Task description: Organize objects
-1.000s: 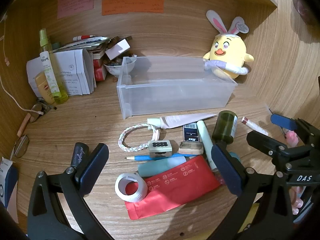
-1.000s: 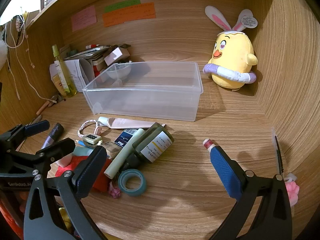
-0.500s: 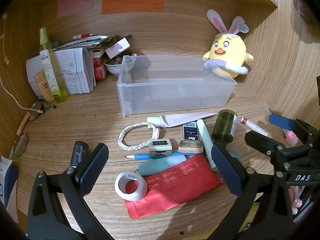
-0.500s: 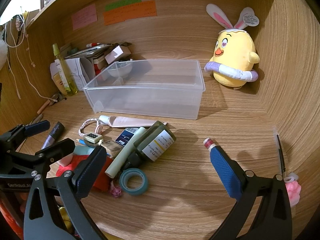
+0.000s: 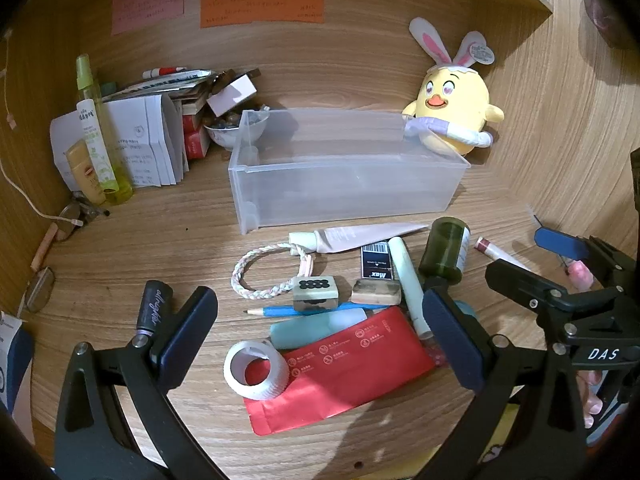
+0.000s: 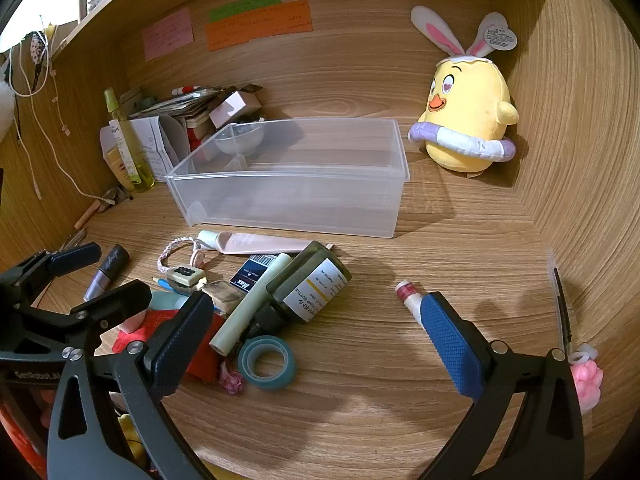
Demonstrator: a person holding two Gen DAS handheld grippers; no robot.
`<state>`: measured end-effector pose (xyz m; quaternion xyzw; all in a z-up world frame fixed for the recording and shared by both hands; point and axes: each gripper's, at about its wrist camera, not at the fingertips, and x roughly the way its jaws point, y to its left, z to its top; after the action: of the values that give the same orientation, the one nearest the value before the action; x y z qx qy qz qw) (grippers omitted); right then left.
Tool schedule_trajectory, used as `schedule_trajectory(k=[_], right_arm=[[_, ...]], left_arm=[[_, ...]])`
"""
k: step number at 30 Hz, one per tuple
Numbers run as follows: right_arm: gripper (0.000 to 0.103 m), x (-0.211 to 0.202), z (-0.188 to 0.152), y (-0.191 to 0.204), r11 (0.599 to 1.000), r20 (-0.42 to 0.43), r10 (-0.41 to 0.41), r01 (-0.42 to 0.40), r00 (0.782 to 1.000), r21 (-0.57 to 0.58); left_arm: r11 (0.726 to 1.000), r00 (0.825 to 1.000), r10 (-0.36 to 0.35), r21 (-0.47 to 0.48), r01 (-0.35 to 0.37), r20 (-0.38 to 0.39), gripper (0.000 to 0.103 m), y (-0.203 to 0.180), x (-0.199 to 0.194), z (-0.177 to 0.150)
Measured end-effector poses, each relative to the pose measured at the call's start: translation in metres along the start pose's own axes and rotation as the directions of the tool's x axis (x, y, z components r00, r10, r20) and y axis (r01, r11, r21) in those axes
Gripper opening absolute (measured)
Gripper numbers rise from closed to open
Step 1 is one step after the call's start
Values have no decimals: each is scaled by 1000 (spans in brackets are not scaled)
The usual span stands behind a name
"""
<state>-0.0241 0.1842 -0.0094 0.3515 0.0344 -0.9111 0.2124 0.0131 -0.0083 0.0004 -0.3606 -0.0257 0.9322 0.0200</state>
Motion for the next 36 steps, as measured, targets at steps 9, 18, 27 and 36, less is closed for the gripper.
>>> schedule_trajectory(k=[9, 18, 27, 36], right_arm=[[103, 0, -1, 0, 1000, -2, 3, -3, 1000, 2], [103, 0, -1, 0, 1000, 1, 4, -4, 1000, 0], [103, -3, 2, -11, 1000, 26, -27, 27, 999, 2], [97, -4, 5, -45, 997, 20, -33, 32, 999, 69]], left_arm=[[1000, 1000, -7, -4, 7, -1, 103, 1, 1, 1], [1000, 1000, -17, -12, 17, -1, 103, 2, 1, 0], [999, 1000, 22, -34, -22, -8, 103, 20, 3, 0], [991, 998, 61, -116, -61, -6, 90, 68, -3, -3]])
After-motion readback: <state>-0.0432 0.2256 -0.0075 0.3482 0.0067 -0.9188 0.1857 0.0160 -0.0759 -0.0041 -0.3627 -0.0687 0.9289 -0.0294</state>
